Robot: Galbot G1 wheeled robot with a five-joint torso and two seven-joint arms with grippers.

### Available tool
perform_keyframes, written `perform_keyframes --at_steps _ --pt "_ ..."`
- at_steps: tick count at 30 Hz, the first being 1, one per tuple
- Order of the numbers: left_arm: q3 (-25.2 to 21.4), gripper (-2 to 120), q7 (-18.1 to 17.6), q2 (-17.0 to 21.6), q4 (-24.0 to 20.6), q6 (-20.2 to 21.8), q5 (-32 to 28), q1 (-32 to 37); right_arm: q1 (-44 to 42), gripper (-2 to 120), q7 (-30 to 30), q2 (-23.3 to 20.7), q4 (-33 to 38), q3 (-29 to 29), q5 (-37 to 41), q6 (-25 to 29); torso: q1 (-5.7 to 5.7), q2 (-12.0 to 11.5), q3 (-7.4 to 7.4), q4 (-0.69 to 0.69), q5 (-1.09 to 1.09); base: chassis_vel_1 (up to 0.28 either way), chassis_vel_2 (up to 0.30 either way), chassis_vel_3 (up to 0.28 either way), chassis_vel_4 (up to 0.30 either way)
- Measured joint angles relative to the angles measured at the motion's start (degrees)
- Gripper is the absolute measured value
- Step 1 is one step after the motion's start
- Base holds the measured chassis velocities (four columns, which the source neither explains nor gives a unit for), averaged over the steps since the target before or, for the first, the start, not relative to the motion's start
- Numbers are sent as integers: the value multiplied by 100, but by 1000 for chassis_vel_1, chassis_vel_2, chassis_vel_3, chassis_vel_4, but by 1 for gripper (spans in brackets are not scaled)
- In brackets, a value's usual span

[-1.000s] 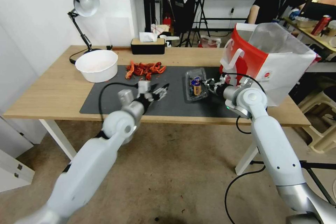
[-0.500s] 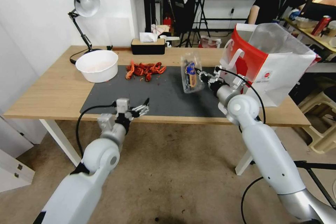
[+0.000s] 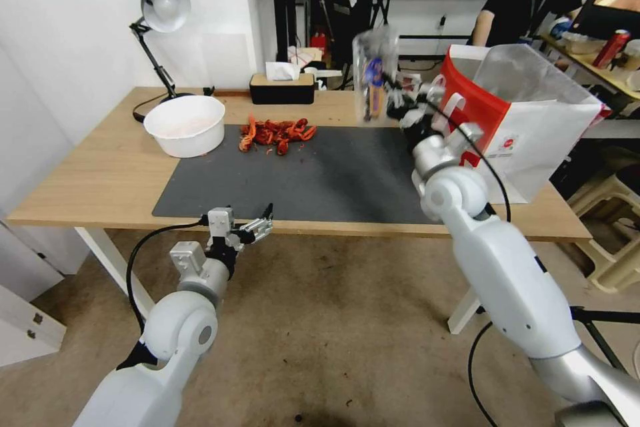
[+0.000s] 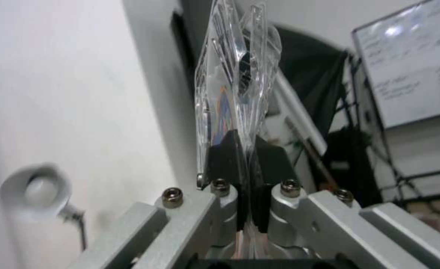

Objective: Close the takeout container lid, then place the container into the takeout bag.

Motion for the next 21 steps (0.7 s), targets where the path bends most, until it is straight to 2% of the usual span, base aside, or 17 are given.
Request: perform_keyframes --at_steps 5,8,10,16,21 --pt "-136 100 88 31 -107 -37 -27 144 373 0 332 -94 11 147 -57 10 0 0 0 1 0 0 0 0 0" --pt "-252 100 193 45 -253 -179 -23 319 730 0 668 -289 -123 366 -399 -48 0 0 0 1 1 0 0 0 0" --pt "-275 100 230 39 -266 -203 -14 342 758 0 702 -334 -156 407 -480 -66 0 0 0 0 0 0 0 0 0" --pt "-433 100 632 -37 -253 -475 70 528 648 0 976 -726 -258 615 -990 -396 0 -1 0 -1 3 0 0 0 0" --pt "-415 100 673 -80 -234 -553 147 559 521 0 992 -854 -267 678 -1010 -459 0 -1 0 0 1 0 0 0 0"
